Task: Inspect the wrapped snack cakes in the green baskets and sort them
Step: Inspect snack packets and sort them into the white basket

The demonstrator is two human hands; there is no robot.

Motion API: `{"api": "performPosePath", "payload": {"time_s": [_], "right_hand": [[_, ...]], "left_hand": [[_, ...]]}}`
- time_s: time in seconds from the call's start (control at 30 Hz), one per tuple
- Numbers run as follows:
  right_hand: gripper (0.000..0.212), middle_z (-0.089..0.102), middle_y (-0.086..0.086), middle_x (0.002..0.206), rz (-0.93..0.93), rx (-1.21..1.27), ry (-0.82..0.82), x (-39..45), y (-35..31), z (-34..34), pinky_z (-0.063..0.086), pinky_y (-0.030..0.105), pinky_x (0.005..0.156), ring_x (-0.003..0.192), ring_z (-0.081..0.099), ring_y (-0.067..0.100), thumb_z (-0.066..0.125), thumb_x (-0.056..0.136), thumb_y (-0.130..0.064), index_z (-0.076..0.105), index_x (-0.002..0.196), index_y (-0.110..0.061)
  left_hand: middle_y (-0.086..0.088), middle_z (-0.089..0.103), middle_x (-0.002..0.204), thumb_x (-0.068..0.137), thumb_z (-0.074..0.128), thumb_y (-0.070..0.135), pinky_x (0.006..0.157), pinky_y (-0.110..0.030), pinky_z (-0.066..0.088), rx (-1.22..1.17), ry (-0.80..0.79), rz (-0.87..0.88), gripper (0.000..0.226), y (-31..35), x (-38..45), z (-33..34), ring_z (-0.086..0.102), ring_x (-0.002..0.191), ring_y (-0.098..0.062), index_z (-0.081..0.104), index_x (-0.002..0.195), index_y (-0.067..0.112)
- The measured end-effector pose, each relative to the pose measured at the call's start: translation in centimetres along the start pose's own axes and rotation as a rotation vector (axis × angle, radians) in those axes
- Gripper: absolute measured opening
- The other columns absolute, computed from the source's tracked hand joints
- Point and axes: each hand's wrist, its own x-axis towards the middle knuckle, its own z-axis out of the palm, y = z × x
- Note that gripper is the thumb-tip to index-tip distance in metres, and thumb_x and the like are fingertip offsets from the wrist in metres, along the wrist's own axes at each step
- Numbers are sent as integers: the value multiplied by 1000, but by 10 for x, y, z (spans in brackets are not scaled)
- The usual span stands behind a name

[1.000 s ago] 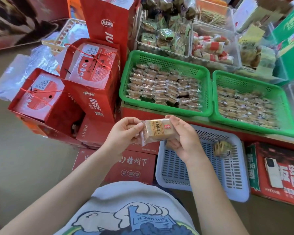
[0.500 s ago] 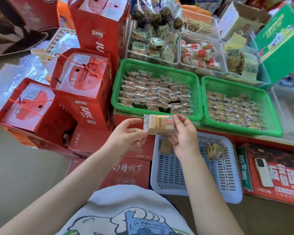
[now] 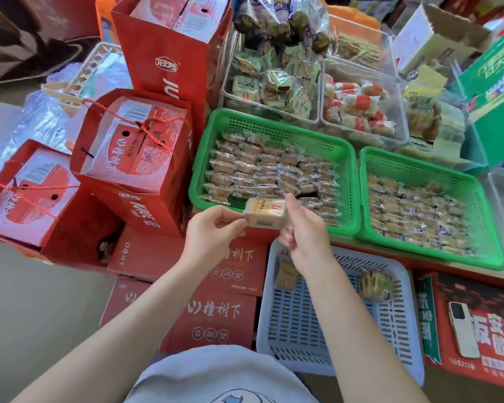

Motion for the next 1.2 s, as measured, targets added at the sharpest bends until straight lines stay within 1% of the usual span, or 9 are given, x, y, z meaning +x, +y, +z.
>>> {"api": "performPosePath", "payload": {"time_s": [0.1,0.2,0.33,0.43,0.53,0.67,0.83,1.0,1.2], "right_hand": [[34,60,2,79,133,-148,-66,19,-2,8,45,26,52,66,57,15,65,95,-41,66,106,-8],[21,73,3,93,159,-79,-124,42,-2,10,55,27,57,76,69,18,64,97,-26,65,115,-15],[32,63,-6,120,-161,-596,6,76,-3,12,54,30,78,103,63,13,68,94,-20,59,124,-20],[29,59,-7,111,-357,-948,-62,95,-4,21,44,28,79,99,56,12,71,91,-19,53,114,-24],[27,61,-1,102,-466,-1284,-223,112,5,31,49,38,72,89,59,20,68,92,-18,48,109,-21],[19,56,5,109,-447,-1492,-401,129,24,38,49,39,81,104,57,27,55,99,-17,66,114,-17],[30,53,8,110,-321,-1524,-515,145,24,40,46,40,93,112,51,27,48,104,-26,73,118,-17],[16,59,9,105,-505,-1434,-253,161,15,51,49,37,75,99,59,29,60,96,-17,68,109,-12],[11,56,10,104,-579,-1614,-240,168,34,62,40,36,65,99,55,31,61,92,-7,59,103,-7]], "left_hand": [[1,76,73,88,75,5,77,-34,63,-41,8,-20,10,-9,24,1,75,72,-11,75,87,14],[1,78,94,97,65,7,88,-36,60,75,-24,56,16,-25,49,-2,74,90,-12,76,106,14],[-1,50,151,105,47,36,120,-35,27,799,-220,228,50,-53,80,-11,41,143,-19,43,152,19],[-3,42,156,103,26,52,126,-39,1,1117,-327,279,64,-76,91,-14,30,149,-21,36,154,15],[-7,60,135,97,31,50,124,-43,11,1115,-265,396,64,-91,93,-14,51,133,-27,53,140,9],[-7,63,127,94,40,47,123,-45,15,1106,-235,433,59,-95,96,-12,56,125,-28,60,134,8],[-11,45,153,94,27,58,124,-47,8,1136,-346,367,69,-85,104,-10,33,147,-31,45,150,21],[1,0,170,98,29,67,124,-52,-8,1179,-435,316,60,-74,118,-1,-9,155,-33,34,152,44],[1,1,170,95,34,71,121,-47,-8,1218,-447,260,60,-69,118,0,-2,155,-33,37,150,48]]}}
